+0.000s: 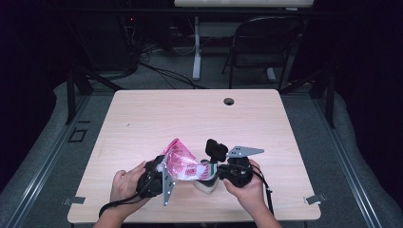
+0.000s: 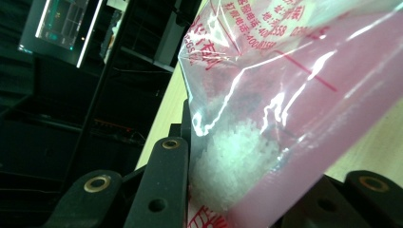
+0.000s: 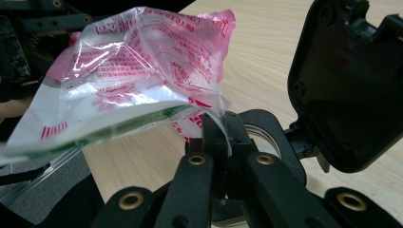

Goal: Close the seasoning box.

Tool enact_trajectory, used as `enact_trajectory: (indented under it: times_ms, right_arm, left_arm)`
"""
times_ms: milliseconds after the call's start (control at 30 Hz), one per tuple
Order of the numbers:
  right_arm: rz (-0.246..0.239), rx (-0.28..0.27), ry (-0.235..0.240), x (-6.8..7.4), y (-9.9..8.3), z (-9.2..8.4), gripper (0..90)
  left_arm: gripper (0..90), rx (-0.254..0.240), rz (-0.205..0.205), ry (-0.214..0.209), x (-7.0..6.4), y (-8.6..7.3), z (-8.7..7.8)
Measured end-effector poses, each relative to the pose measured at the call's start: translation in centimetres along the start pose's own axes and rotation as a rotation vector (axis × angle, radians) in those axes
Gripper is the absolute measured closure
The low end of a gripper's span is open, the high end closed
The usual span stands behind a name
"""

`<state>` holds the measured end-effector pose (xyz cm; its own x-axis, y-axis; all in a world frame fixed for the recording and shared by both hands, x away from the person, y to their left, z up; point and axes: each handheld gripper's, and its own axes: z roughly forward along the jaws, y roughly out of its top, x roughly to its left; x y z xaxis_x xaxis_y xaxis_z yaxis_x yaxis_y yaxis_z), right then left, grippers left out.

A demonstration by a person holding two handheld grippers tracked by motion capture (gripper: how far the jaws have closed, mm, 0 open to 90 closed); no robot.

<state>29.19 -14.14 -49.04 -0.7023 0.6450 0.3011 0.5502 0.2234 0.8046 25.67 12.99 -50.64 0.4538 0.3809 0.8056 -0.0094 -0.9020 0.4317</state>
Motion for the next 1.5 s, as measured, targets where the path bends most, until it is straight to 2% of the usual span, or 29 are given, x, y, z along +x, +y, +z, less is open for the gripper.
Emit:
enact_trajectory:
  times_ms: [33,67,233,300,433,600,700,900,1133,1500]
  right_arm:
    - [-0.001,-0.002,0.0,0.0,0.0,0.0,90.0]
    - [-0.003,-0.005,-0.001,0.1,0.1,-0.1,90.0]
    - [-0.008,-0.008,-0.002,0.1,0.1,-0.1,90.0]
    - [-0.011,-0.006,-0.005,0.1,0.2,-0.1,90.0]
    - [-0.014,-0.013,-0.002,0.2,0.3,-0.1,90.0]
    - [-0.027,-0.01,-0.003,0.3,0.4,-0.1,90.0]
    - [-0.032,-0.018,-0.003,0.5,0.6,0.0,90.0]
    - [-0.052,-0.022,-0.007,0.8,0.8,0.0,90.0]
    - [-0.053,-0.028,0.003,1.0,1.1,0.1,90.0]
    - [-0.057,-0.041,0.019,1.4,1.5,0.6,90.0]
  left_arm:
    - [77.9,-0.007,-0.021,-0.006,-0.2,-0.2,0.1]
    - [77.9,-0.011,-0.025,-0.005,-0.2,-0.2,0.1]
    - [77.9,-0.001,-0.026,-0.017,-0.4,-0.4,0.1]
    - [78.0,-0.009,-0.045,-0.025,-0.6,-0.6,0.2]
    - [78.1,-0.005,-0.052,-0.034,-0.8,-0.9,0.3]
    - [79.3,-0.002,-0.057,-0.03,-1.0,-1.1,0.2]
    - [79.3,-0.001,-0.079,-0.046,-0.9,-1.4,0.3]
    - [79.3,-0.005,-0.124,-0.085,-1.3,-1.9,0.7]
    - [79.4,0.013,-0.157,-0.13,-1.5,-2.1,0.7]
    - [79.3,0.014,-0.274,-0.238,-1.8,-3.0,1.3]
